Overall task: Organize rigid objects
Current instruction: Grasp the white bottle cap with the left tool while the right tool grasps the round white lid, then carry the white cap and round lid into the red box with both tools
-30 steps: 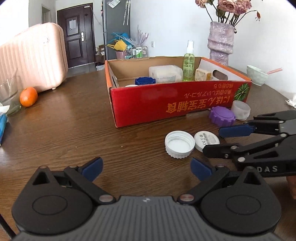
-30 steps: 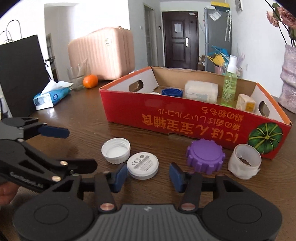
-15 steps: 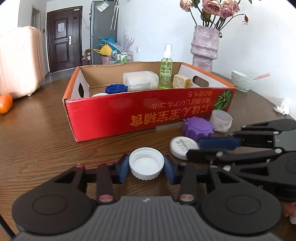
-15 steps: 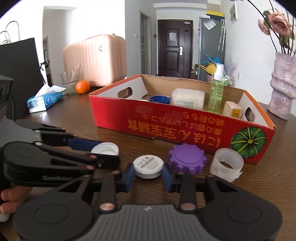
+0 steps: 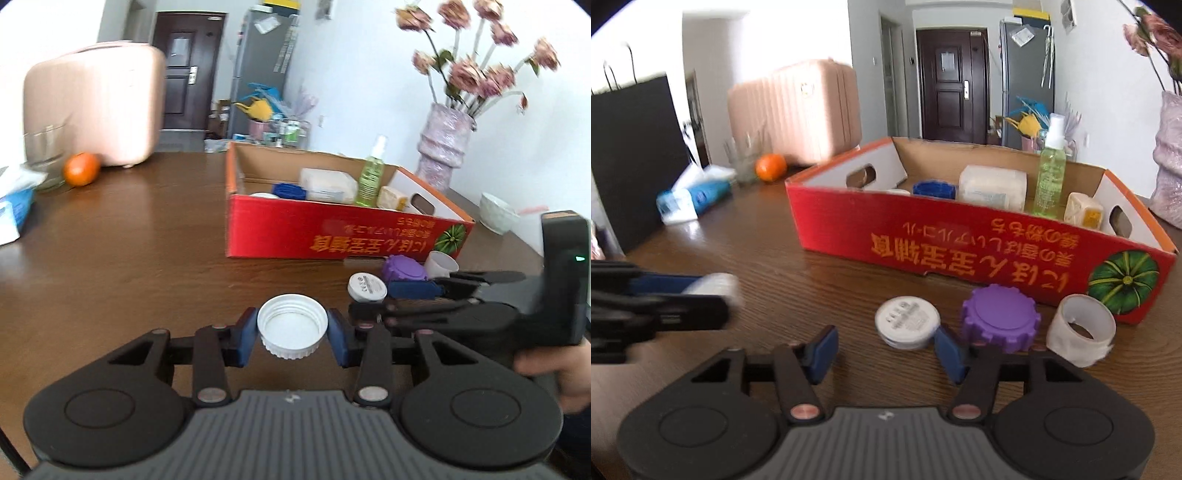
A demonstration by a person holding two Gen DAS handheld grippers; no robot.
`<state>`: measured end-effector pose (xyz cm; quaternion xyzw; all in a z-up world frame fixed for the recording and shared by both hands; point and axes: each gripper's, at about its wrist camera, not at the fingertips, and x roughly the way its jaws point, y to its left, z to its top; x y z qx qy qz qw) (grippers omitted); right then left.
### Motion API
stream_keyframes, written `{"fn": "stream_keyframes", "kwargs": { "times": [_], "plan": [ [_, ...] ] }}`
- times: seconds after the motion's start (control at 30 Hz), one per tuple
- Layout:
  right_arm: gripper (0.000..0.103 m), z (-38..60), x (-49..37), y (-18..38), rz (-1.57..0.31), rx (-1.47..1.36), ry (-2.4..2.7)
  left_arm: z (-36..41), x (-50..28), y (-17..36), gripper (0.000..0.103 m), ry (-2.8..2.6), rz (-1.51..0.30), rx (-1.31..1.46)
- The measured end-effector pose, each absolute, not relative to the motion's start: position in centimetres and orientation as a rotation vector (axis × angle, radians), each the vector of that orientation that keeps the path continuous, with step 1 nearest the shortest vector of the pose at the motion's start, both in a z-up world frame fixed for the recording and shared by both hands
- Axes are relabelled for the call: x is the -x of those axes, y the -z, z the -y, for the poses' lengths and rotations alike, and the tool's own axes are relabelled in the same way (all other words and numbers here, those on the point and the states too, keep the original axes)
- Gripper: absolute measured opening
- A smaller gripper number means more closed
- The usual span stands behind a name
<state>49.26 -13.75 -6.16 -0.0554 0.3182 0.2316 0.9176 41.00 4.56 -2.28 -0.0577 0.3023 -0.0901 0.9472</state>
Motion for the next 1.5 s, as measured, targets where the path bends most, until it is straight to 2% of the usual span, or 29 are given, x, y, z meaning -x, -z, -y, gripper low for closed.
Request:
{"fn": "stream_keyframes", "kwargs": {
  "times": [0.03, 0.07, 0.1, 0.23, 0.27, 0.3, 0.33, 0.37, 0.4, 0.43, 0.57, 0.67, 1.07, 1.23, 1.5],
  "plan": [
    [0.049, 13.4, -49.5, 6.1, -0.650, 0.127, -0.469, -4.9, -40.4, 2.0, 0.041, 0.168, -0.615, 0.123],
    [0.040, 13.3, -49.7, 6.1, -0.650, 0.119, -0.460, -5.1, -39.9, 1.8, 0.041, 0.154, -0.613, 0.125],
    [0.037, 13.2, -49.9, 6.1, -0.651, 0.112, -0.447, -5.3, -39.2, 1.5, 0.041, 0.145, -0.609, 0.123],
    [0.038, 13.1, -50.6, 6.0, -0.653, 0.100, -0.403, -5.9, -36.1, 0.1, 0.041, 0.135, -0.571, 0.115],
    [0.041, 13.0, -50.7, 6.0, -0.653, 0.102, -0.399, -5.9, -35.4, -0.2, 0.041, 0.134, -0.563, 0.116],
    [0.050, 13.0, -50.8, 6.0, -0.656, 0.102, -0.394, -5.9, -34.7, -0.5, 0.041, 0.131, -0.555, 0.116],
    [0.053, 12.9, -51.0, 6.1, -0.658, 0.098, -0.393, -5.9, -34.0, -0.8, 0.041, 0.131, -0.546, 0.117],
    [0.052, 12.9, -51.2, 6.1, -0.660, 0.096, -0.393, -6.0, -33.3, -1.0, 0.041, 0.133, -0.537, 0.121],
    [0.040, 12.9, -51.2, 6.0, -0.658, 0.100, -0.391, -6.0, -32.5, -1.3, 0.041, 0.137, -0.528, 0.126],
    [0.038, 12.8, -51.2, 5.9, -0.662, 0.101, -0.381, -6.0, -31.9, -1.5, 0.041, 0.137, -0.523, 0.129],
    [0.038, 13.4, -49.2, 5.3, -0.678, 0.097, -0.347, -5.5, -29.0, -2.0, 0.041, 0.158, -0.502, 0.122],
    [0.038, 14.5, -44.8, 4.4, -0.631, 0.133, -0.316, -5.1, -27.4, -2.0, 0.041, 0.168, -0.496, 0.116],
    [0.038, 25.1, -25.4, 1.0, -0.526, -0.019, -0.186, -0.2, -24.8, -1.6, 0.041, 0.321, -0.491, 0.113],
    [0.038, 26.2, -24.2, 0.4, -0.499, -0.027, -0.164, 1.4, -24.5, -1.8, 0.041, 0.368, -0.473, 0.090],
    [0.038, 24.1, -28.9, 0.0, -0.498, 0.003, -0.221, 1.0, -28.3, -2.7, 0.041, 0.324, -0.453, 0.055]
  ]
}}
